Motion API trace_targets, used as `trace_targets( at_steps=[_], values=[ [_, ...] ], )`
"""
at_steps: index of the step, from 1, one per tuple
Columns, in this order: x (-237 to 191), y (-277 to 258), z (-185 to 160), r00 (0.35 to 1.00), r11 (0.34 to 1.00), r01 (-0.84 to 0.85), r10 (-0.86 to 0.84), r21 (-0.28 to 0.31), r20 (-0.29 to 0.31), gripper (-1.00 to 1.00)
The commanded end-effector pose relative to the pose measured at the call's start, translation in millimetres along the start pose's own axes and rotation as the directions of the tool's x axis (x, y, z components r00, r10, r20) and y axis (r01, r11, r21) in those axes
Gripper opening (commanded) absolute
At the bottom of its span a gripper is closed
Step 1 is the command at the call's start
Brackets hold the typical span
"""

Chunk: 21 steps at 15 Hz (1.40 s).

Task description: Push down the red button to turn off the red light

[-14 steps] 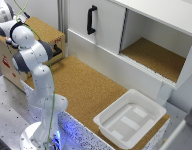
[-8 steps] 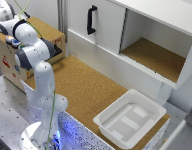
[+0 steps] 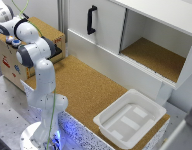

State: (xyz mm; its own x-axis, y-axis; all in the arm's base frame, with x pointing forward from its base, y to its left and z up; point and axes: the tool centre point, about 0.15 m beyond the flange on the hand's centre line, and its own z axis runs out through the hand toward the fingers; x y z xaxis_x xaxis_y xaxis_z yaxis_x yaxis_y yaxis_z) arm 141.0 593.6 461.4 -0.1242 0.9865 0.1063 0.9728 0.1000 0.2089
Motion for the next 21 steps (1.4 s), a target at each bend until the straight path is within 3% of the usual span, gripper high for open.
trace_targets(
  at_steps=[1,5,12,17,21],
  values=[
    [29.4,17.4,-11.2,0.993,0.998,-0.037,0.032,0.04,0.113,-1.0],
    [34.1,23.5,-39.3,0.997,0.998,-0.031,0.027,0.048,0.075,-1.0],
    [41.0,30.0,16.9,0.987,0.997,-0.059,0.052,0.047,0.151,-1.0],
    [41.8,27.7,24.4,0.985,0.995,-0.075,0.063,0.067,0.161,-1.0],
    [34.7,35.3,-18.8,0.991,0.994,-0.093,0.087,0.056,0.102,-1.0]
  ],
)
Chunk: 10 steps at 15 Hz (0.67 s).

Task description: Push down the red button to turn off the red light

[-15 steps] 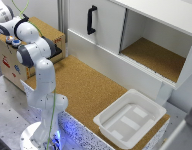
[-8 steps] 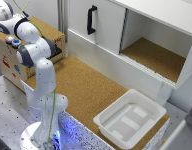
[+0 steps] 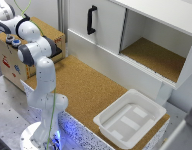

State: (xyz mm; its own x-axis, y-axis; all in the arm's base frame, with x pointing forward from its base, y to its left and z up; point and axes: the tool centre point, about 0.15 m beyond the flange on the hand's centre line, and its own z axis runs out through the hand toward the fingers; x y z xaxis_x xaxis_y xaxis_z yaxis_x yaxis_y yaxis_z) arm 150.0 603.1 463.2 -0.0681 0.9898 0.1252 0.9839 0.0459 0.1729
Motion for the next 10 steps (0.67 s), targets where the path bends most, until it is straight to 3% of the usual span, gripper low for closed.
trace_targets(
  at_steps=[1,2,5,10],
  values=[
    [25.0,27.0,-34.3,0.995,0.999,-0.041,0.038,0.034,0.097,-1.0],
    [22.2,33.8,-48.3,0.995,0.997,-0.065,0.062,0.029,0.084,1.0],
    [10.1,43.8,-66.2,0.992,0.994,-0.107,0.105,0.012,0.07,1.0],
    [-4.5,33.5,-63.1,0.991,0.994,-0.106,0.103,0.03,0.082,1.0]
  ],
)
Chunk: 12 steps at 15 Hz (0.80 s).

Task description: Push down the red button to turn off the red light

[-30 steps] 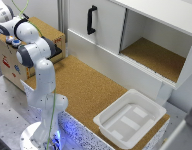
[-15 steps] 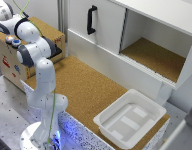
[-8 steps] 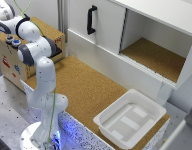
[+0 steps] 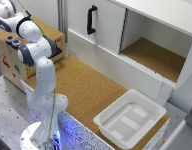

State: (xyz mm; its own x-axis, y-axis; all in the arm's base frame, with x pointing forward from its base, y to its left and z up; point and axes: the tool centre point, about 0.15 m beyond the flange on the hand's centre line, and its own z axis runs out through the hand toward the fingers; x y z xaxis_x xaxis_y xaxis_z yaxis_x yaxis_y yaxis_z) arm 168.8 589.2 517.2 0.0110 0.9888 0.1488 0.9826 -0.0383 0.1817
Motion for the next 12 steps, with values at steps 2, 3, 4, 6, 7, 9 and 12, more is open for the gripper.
trace_targets(
  at_steps=[2,3,4,6,7,9,12],
  values=[
    [-2.2,6.3,-9.6,0.995,0.997,-0.048,0.042,0.06,0.091,1.0],
    [-6.5,7.0,-7.5,0.994,0.996,-0.064,0.058,0.066,0.093,1.0],
    [-11.0,8.7,-5.6,0.992,0.994,-0.085,0.078,0.07,0.096,1.0],
    [-19.9,16.0,-5.2,0.987,0.987,-0.14,0.133,0.078,0.091,1.0],
    [-25.9,21.5,-5.6,0.982,0.982,-0.172,0.165,0.075,0.09,1.0],
    [-41.9,36.7,-5.4,0.963,0.963,-0.261,0.255,0.069,0.084,1.0],
    [-78.3,63.1,-2.4,0.909,0.91,-0.413,0.408,0.045,0.084,1.0]
  ],
)
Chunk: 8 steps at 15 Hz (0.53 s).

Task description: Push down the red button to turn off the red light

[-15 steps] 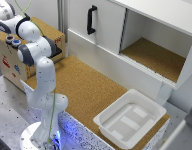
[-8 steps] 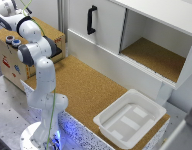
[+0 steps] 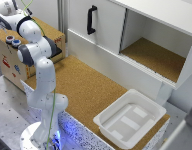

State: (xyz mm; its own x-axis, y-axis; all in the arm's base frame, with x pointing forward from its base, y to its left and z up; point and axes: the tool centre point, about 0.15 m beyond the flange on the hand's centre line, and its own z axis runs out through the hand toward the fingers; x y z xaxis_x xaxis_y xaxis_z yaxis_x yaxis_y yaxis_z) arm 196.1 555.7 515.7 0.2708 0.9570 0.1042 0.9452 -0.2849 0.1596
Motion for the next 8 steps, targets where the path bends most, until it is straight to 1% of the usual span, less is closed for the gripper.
trace_targets(
  at_steps=[1,4,8],
  values=[
    [-46.2,57.4,1.4,0.974,0.971,-0.226,0.227,0.078,0.0,1.0],
    [-85.9,89.2,0.0,0.919,0.914,-0.389,0.394,0.113,-0.027,1.0],
    [-146.5,134.8,4.5,0.819,0.817,-0.56,0.571,0.139,-0.055,1.0]
  ],
)
